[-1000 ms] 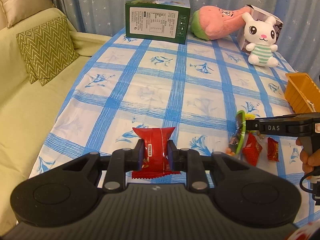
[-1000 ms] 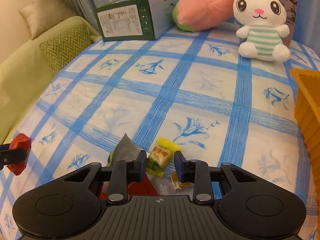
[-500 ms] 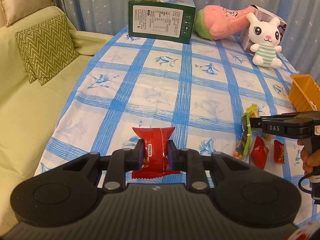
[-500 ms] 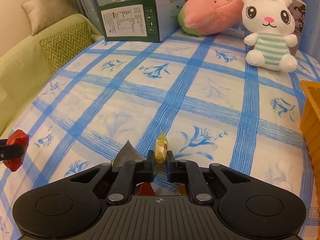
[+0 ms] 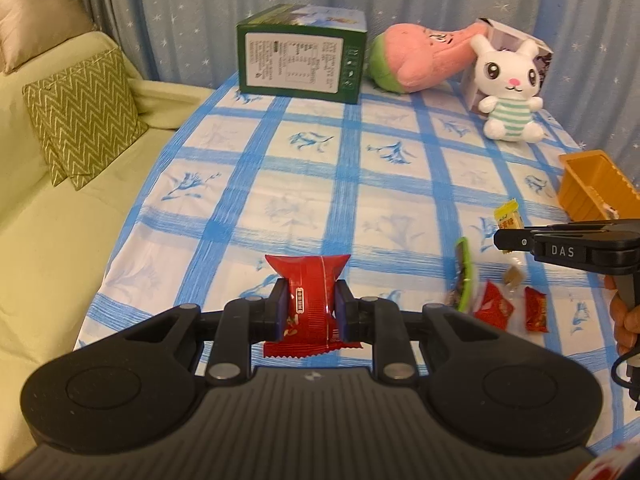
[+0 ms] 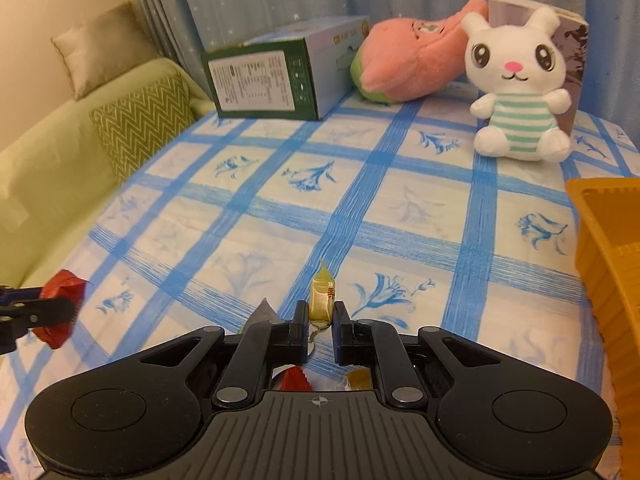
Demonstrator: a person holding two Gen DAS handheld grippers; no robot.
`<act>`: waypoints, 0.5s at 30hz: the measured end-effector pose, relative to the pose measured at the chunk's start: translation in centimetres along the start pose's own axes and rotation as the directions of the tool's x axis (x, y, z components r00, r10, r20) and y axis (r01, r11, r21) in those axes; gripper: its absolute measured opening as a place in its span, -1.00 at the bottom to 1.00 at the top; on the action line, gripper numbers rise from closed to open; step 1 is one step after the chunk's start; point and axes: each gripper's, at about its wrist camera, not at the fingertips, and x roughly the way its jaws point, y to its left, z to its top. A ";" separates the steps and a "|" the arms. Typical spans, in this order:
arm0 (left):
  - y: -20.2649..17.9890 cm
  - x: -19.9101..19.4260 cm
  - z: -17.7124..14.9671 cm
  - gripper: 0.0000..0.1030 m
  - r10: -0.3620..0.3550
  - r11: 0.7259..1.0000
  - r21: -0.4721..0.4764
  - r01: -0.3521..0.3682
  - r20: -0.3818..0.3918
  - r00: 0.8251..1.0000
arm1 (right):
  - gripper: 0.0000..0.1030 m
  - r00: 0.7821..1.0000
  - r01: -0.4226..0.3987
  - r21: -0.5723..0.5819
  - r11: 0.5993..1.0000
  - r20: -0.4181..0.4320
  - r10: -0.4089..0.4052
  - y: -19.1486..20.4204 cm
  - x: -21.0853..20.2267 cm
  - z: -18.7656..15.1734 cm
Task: Organize snacks
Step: 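Carry the red candy and yellow packet over the orange tray with both grippers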
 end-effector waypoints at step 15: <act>-7.5 -4.9 -1.2 -0.58 -0.089 0.994 0.068 0.086 0.045 0.995 | -0.77 0.996 -0.080 -0.007 0.997 0.045 0.081 -2.2 -10.1 -3.4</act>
